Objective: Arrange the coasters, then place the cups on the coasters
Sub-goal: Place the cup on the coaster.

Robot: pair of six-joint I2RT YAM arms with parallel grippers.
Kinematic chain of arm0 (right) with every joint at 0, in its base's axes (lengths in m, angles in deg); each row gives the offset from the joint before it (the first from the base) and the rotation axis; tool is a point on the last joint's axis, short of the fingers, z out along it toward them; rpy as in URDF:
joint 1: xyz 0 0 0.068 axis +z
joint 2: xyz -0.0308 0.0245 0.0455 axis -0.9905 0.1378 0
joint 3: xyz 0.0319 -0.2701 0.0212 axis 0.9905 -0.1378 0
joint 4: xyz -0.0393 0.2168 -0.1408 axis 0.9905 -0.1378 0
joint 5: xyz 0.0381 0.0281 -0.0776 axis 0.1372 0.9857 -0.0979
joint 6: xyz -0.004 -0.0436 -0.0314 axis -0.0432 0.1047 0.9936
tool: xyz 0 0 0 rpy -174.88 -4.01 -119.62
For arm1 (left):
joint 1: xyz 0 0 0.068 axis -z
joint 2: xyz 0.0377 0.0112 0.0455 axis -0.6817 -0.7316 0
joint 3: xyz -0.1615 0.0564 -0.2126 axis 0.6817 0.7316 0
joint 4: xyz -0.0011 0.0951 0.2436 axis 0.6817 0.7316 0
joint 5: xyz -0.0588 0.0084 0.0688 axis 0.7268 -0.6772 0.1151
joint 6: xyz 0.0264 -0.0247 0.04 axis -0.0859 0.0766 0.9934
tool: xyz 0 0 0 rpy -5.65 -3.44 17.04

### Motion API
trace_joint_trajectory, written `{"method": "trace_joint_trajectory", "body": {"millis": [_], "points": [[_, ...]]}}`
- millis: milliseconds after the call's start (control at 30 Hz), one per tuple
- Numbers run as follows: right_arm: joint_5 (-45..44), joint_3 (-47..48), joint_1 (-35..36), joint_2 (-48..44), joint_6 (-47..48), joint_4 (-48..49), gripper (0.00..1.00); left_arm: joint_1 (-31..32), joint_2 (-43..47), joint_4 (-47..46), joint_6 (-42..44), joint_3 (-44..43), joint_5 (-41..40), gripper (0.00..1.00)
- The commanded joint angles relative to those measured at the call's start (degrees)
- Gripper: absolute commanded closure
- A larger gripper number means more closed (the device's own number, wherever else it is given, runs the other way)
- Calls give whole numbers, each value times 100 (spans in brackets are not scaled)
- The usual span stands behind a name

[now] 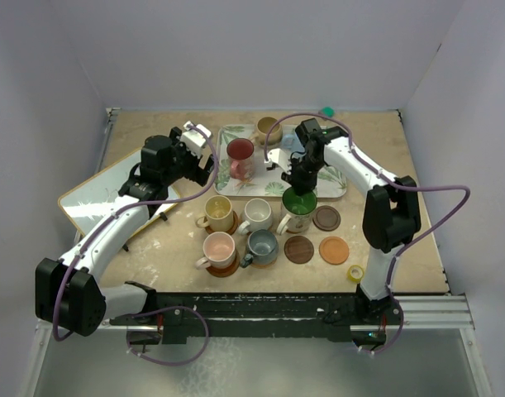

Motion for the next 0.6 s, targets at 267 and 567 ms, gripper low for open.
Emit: {"method": "trace_joint_trajectory", "body": {"millis": [267, 567], "points": [[333, 319, 90, -271, -67, -113, 100, 24, 32, -271, 87, 45, 44, 12], [201, 120, 138, -345, -274, 70, 100, 25, 45, -256, 113, 54, 49, 12]]}}
